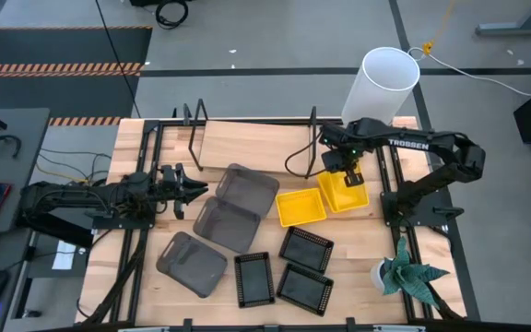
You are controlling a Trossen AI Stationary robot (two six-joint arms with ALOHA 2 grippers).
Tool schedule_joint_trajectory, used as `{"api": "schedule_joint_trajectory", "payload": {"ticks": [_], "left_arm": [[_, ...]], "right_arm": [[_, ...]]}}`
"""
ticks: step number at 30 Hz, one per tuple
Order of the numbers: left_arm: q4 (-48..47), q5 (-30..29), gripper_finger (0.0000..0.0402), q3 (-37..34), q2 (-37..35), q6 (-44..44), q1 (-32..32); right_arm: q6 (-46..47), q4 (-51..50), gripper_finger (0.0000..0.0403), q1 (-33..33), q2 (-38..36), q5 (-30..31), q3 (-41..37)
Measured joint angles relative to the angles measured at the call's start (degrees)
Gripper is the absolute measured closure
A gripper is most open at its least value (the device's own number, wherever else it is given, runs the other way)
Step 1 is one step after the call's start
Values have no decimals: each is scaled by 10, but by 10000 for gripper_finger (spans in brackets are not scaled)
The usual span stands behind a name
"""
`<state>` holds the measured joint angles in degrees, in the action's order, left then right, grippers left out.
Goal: Stack baskets on shelf by color
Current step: Stack the bottom yellow basket on the top right yellow basket
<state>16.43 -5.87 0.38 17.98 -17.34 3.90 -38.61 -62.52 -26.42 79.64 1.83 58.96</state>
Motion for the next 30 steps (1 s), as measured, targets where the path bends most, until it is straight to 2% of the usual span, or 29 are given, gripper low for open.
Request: {"api": "schedule_joint_trajectory", "payload": {"ticks": [6, 12, 18, 21, 26, 30], "left_arm": [[0, 0, 311, 0, 0, 0, 0], [0, 0, 316, 0, 0, 0, 0], [0, 0, 317, 0, 0, 0, 0], [0, 0, 314, 0, 0, 0, 0], [0, 0, 311, 0, 0, 0, 0], [0, 0, 310, 0, 0, 0, 0]], "right_arm": [[25, 4, 376, 24, 0, -1, -13], [99, 5, 360, 57, 0, -19, -36], [175, -7, 309, 83, 0, -17, -37], [198, -28, 275, 93, 0, 4, -21], [260, -93, 233, 116, 0, 80, 49], [303, -92, 215, 138, 0, 65, 95]]}}
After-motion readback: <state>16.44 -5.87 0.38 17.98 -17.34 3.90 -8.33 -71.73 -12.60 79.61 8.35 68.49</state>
